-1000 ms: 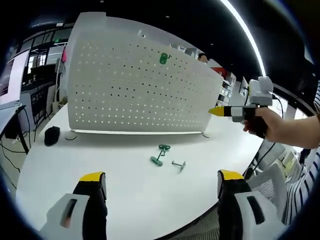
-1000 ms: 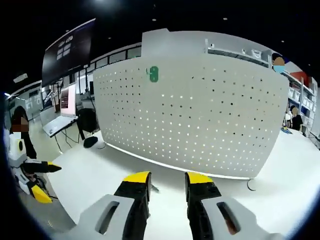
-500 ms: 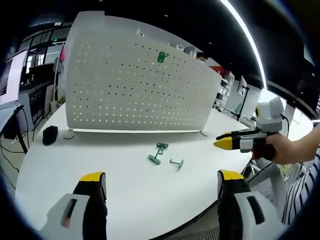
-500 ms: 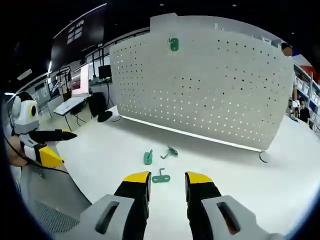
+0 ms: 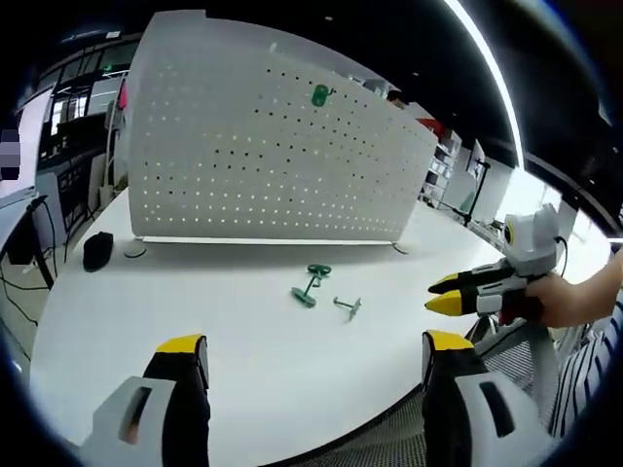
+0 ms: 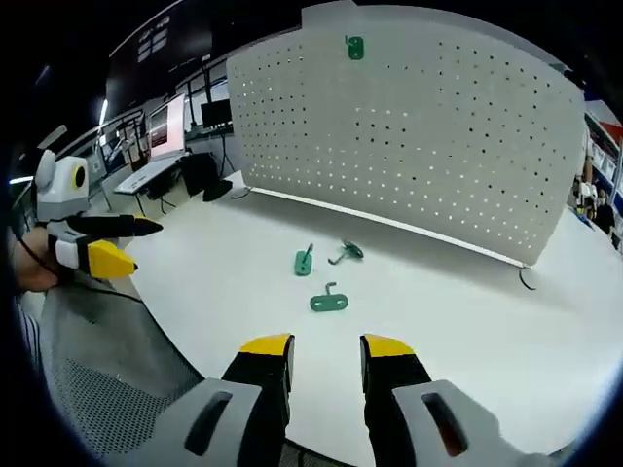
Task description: Insert the hook assembly into the mounting plate slot until the hook locks in place.
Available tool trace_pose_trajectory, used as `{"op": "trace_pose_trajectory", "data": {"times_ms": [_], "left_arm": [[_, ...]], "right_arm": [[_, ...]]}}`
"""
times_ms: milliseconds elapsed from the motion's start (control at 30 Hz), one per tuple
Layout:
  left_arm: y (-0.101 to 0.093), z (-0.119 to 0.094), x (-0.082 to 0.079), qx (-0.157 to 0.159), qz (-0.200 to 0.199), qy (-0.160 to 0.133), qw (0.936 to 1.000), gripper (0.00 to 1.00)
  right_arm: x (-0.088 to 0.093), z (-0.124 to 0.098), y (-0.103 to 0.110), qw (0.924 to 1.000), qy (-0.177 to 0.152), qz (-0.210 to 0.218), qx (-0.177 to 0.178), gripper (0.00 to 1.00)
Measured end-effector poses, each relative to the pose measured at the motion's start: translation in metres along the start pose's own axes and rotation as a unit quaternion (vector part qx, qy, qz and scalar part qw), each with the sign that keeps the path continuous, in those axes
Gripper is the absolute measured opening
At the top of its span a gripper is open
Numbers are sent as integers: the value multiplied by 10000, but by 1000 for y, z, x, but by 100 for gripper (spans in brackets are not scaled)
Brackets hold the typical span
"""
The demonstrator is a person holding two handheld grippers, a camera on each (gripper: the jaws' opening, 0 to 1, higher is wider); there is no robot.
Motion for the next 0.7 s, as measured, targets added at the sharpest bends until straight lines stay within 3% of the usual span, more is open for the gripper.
{"op": "trace_pose_trajectory", "data": {"times_ms": [300, 700], "left_arm": [[-4, 3, 3, 195, -42, 199, 9996, 93], [-2, 2, 4, 70, -6, 278, 9996, 89]], "right_arm": [[-15, 39, -13, 9958, 505, -668, -383, 24], [-47, 94, -33, 9883, 752, -1183, -600, 21]]}}
Point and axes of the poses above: the point that each gripper's makers call its tool centre point, and the gripper's own axes: z roughly forward along the fingers, y roughly to its left, x roughly out of its underside, the point moved 10 cm from there along -z, roughly backward along the fingers, and after that the axes turned 7 degrees about z, right-handed, at the moved point
